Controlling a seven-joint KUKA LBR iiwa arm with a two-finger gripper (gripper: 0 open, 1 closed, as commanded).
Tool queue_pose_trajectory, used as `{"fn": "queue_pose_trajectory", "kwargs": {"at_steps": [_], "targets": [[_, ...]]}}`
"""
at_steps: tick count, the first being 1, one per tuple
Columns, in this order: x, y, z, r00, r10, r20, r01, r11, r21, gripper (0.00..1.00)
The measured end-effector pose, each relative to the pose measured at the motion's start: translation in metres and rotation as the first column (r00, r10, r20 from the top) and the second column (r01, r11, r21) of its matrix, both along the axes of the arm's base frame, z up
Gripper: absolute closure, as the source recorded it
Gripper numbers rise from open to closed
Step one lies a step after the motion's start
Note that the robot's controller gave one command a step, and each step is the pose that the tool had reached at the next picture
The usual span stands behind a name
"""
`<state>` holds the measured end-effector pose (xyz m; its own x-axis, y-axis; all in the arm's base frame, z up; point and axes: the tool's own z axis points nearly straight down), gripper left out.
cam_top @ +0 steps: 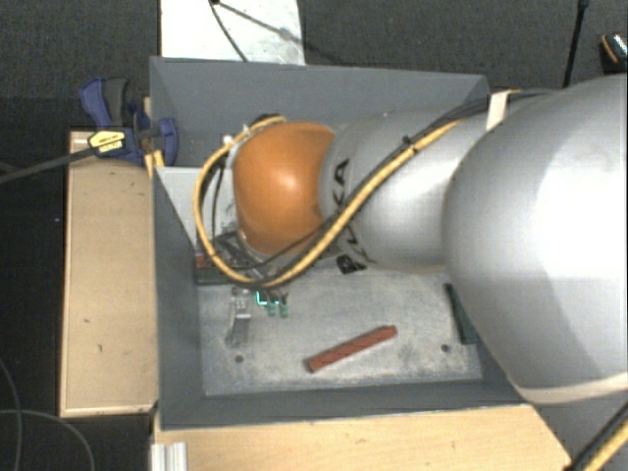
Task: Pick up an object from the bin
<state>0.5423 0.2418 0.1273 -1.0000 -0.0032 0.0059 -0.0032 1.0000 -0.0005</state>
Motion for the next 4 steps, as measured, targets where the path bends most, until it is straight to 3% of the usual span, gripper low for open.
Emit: {"fn": "queue_pose_trajectory", "kwargs": {"at_steps": [1, 2, 3, 4], "targets": [[0.030, -0.058, -0.055, 1.000, 0.025, 0.003, -0.025, 1.000, -0.003, 0.00], [0.009, -0.148, -0.025, 1.000, -0.012, 0.008, 0.012, 1.000, -0.003, 0.00], [-0.048, -0.157, -0.058, 0.971, 0.237, 0.006, -0.237, 0.971, 0.001, 0.00], [-0.048, -0.157, -0.057, 0.973, 0.230, 0.007, -0.230, 0.973, 0.001, 1.00]]}}
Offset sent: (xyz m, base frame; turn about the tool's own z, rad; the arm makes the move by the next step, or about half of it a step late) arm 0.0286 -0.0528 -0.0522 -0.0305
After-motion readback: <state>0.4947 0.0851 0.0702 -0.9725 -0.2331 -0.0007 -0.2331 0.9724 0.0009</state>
